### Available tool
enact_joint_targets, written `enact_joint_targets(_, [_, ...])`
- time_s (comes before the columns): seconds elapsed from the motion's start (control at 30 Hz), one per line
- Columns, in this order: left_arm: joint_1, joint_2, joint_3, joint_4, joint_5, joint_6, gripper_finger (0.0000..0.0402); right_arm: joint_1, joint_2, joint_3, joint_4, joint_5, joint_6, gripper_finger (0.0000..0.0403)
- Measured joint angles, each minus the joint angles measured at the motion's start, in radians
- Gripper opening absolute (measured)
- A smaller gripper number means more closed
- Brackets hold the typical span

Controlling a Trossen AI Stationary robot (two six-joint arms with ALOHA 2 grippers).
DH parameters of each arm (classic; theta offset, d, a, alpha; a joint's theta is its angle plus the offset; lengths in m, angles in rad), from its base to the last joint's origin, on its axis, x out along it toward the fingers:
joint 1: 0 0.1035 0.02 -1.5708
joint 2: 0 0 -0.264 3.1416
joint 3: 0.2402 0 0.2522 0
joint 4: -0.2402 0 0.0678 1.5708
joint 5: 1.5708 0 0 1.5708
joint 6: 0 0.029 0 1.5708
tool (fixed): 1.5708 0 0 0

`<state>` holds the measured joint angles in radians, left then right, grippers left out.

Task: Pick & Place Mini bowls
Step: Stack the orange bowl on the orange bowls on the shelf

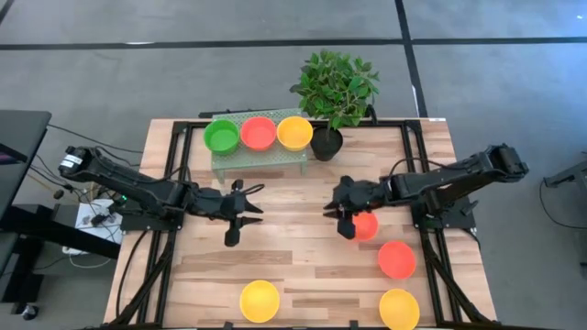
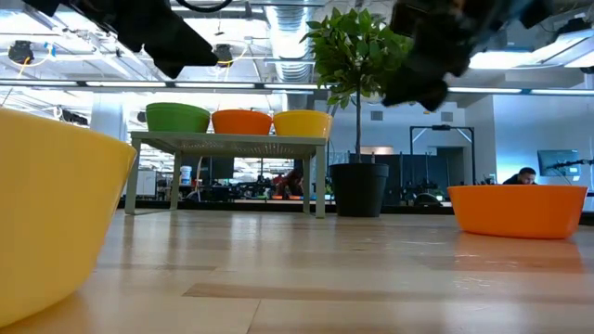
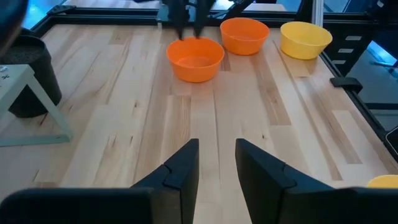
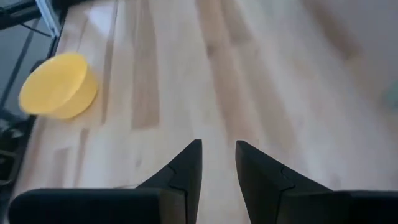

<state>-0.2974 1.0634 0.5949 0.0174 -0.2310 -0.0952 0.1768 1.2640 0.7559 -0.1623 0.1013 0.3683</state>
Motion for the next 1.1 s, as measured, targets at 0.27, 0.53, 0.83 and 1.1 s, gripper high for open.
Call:
enact_joint_targets(0.27, [0.0, 0.0, 0.0, 0.014, 0.0, 0.0, 0.0106, 0.134, 0.0, 0.023, -0.243, -0.026, 0.305, 0.0093])
enact_joint_targets(0.53, [0.0, 0.0, 0.0, 0.037, 0.0, 0.0, 0.0106, 0.231, 0.004, 0.064, -0.474, -0.022, 0.567, 0.009])
enact_joint_targets(0.83, [0.0, 0.0, 0.0, 0.037, 0.0, 0.0, 0.0106, 0.27, 0.056, 0.064, -0.495, 0.004, 0.6, 0.0081])
enact_joint_targets(1.1, [0.0, 0.0, 0.0, 0.037, 0.0, 0.0, 0.0106, 0.285, 0.174, 0.064, -0.454, 0.026, 0.449, 0.0076])
